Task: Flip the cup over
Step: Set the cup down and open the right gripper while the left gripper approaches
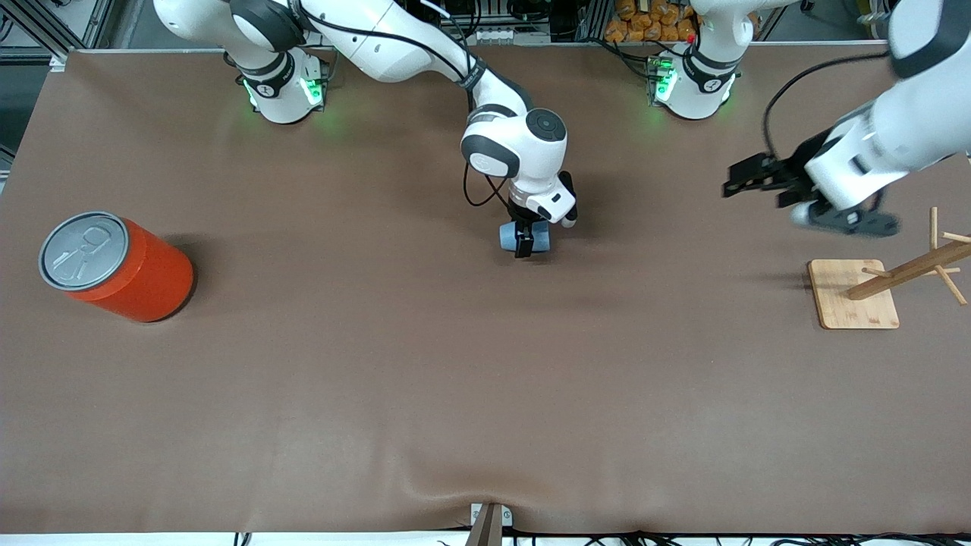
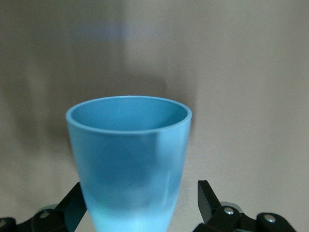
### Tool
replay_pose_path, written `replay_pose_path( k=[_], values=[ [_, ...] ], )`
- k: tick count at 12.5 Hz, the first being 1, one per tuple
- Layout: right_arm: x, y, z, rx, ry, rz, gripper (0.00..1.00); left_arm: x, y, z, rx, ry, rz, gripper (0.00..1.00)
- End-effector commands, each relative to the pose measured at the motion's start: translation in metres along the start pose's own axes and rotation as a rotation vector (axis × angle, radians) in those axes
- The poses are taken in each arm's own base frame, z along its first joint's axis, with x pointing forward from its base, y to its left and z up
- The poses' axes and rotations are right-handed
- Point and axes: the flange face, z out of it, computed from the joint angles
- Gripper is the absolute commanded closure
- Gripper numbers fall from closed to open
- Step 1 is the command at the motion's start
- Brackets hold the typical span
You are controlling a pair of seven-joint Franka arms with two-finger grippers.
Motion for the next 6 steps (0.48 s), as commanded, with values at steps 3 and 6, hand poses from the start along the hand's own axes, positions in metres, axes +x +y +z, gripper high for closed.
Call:
replay_pose_path(
  k=[3,6],
  values=[
    [-0.015,0.015,-0.089,0.075,-0.006,0.05,0.0,0.009,0.016,0.075,-0.106,0.02,-0.015,0.0],
    [-0.052,0.038,-0.142,0.157,-0.035,0.115,0.0,0.022,0.028,0.105,-0.124,0.033,-0.004,0.0]
  ],
)
